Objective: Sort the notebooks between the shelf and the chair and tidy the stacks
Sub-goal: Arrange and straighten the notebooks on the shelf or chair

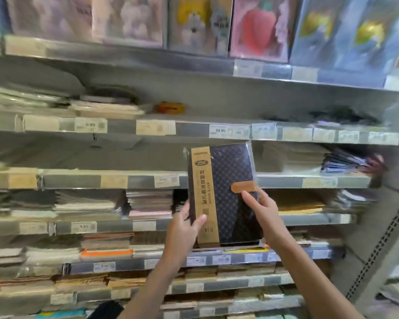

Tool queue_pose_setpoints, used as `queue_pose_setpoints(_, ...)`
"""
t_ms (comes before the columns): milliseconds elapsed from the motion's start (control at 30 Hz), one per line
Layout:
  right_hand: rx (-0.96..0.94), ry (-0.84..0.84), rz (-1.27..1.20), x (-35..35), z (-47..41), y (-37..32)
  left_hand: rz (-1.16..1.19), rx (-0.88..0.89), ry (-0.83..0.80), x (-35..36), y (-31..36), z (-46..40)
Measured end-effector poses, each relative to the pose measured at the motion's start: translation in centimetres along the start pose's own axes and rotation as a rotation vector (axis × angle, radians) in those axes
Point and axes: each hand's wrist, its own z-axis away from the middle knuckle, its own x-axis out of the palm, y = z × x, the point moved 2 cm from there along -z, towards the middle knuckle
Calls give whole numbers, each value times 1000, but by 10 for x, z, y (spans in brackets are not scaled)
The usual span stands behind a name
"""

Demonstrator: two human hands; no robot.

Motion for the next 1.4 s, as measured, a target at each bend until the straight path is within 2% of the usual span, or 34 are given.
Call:
queue_pose_setpoints(200,-101,30,54,-11,-29,-70,-96,143,30,-3,67,-35)
queue_pose_setpoints(333,-122,75,59,-33,-59,-95,-81,178,21,11,100,-68)
queue_pose_setpoints(633,34,54,-47,-91,-127,-108,74,164,23,71,131,-132)
queue_pose_setpoints(767,81,98,-41,-107,-150,-111,111,182,32,87,143,-150)
queue_pose_setpoints(867,107,141,-6,-116,-163,-111,105,253,82,87,153,-154)
queue_pose_setpoints(967,135,142,28,-121,-171,-106,138,357,37,87,151,-147)
queue_pose_setpoints(1167,156,139,70,-132,-188,-110,23,550,-66,97,125,-143)
queue_pose_setpoints(1300,181,103,59,-137,-194,-118,-206,700,67,106,122,-143)
queue_pose_setpoints(1400,109,13,118,-141,-202,-119,-217,715,106,110,123,-144)
